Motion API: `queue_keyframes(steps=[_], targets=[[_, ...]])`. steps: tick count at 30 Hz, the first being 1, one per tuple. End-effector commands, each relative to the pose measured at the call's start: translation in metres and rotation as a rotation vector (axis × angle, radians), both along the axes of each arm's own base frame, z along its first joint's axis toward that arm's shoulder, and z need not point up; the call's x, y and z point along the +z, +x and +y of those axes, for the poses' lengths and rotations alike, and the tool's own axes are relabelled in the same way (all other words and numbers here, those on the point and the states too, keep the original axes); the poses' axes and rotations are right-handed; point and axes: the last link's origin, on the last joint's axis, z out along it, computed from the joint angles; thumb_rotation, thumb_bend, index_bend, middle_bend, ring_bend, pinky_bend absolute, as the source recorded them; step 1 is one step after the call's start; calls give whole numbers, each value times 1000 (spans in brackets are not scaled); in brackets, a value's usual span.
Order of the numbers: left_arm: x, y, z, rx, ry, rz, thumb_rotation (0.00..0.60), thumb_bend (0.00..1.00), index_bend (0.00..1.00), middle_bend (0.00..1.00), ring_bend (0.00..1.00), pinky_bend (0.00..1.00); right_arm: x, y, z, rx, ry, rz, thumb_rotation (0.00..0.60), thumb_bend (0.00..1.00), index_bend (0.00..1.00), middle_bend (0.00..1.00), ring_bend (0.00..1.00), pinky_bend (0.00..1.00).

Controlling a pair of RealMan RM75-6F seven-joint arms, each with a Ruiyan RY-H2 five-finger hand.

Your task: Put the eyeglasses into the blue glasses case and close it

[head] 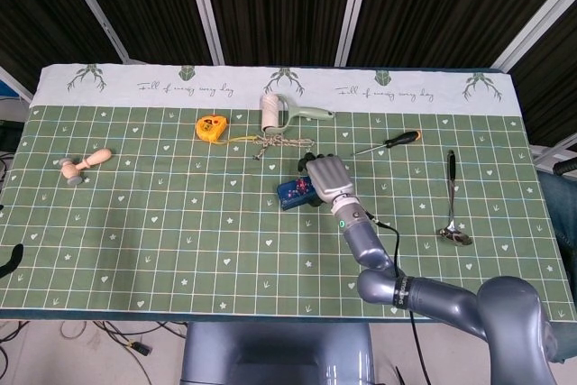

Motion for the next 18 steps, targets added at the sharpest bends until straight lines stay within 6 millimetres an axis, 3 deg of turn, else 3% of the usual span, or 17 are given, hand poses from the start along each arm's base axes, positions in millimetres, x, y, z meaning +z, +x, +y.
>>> queue_keyframes(steps=[1,7,15,18], targets=[[0,0,0,0,0,0,600,293,239,0,0,0,5,-9,6,-1,16,14,600,231,347,243,315,339],[1,0,0,1,5,2,600,293,238,0,0,0,30,-31,26,32,1,57,600,231,270,195,277,316],[-1,0,0,2,5,7,600,293,232,0,0,0,96,-74,69,38,-113,49,600,214,236,146,253,316],[-1,0,1,4,7,8,600,293,232,0,0,0,126,-94,95,22,-150,64,600,203,231,136,241,316]])
